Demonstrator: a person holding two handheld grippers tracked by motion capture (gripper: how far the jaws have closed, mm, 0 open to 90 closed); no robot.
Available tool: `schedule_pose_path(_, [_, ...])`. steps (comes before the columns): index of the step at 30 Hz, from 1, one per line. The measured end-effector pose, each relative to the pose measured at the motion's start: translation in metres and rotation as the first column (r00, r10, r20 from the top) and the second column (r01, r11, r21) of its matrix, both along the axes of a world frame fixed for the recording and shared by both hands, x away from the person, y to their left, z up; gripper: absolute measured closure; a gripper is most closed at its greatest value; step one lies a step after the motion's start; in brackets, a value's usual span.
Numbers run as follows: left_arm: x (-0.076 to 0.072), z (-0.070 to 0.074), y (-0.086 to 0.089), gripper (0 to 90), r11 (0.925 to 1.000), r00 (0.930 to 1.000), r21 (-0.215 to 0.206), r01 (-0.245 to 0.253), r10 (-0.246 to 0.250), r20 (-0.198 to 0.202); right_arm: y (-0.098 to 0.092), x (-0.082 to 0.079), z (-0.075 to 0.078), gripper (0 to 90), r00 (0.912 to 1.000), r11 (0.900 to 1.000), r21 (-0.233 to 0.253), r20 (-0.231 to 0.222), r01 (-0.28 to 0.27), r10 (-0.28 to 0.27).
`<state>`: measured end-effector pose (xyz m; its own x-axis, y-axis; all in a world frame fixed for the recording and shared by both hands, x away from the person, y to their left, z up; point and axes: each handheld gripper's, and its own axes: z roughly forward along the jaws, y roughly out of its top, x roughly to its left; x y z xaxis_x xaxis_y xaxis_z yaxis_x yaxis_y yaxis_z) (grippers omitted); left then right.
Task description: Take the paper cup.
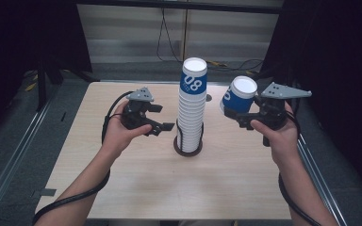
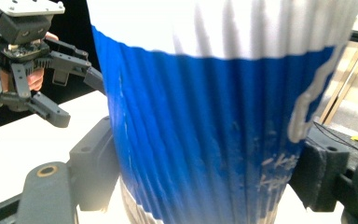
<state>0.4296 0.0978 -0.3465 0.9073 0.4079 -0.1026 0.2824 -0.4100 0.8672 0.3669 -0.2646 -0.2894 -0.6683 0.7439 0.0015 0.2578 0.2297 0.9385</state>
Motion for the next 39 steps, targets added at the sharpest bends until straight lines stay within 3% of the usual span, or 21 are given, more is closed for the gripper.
schedule_pose_path(10, [-0.008, -0.014, 0.006, 17.0, 0.9999, 0.9999, 0.009, -0.009, 0.009, -0.013, 0.003, -0.012, -0.018, 21.3, 0.9994, 0.999, 0.000, -0.012, -0.032, 0.032])
schedule_pose_path(21, [-0.018, -0.025, 0.012, 16.8, 0.9997, 0.9998, 0.019, -0.015, 0.015, -0.014, 0.013, -0.022, -0.040, 21.4, 0.9960, 0.996, -0.032, -0.042, -0.081, 0.080])
schedule_pose_path(39, [-0.026, -0.049, 0.018, 16.8, 0.9999, 0.9993, 0.009, -0.008, 0.008, -0.036, 0.028, -0.035, -0.060, 21.4, 0.9879, 0.988, -0.066, -0.075, -0.141, 0.136])
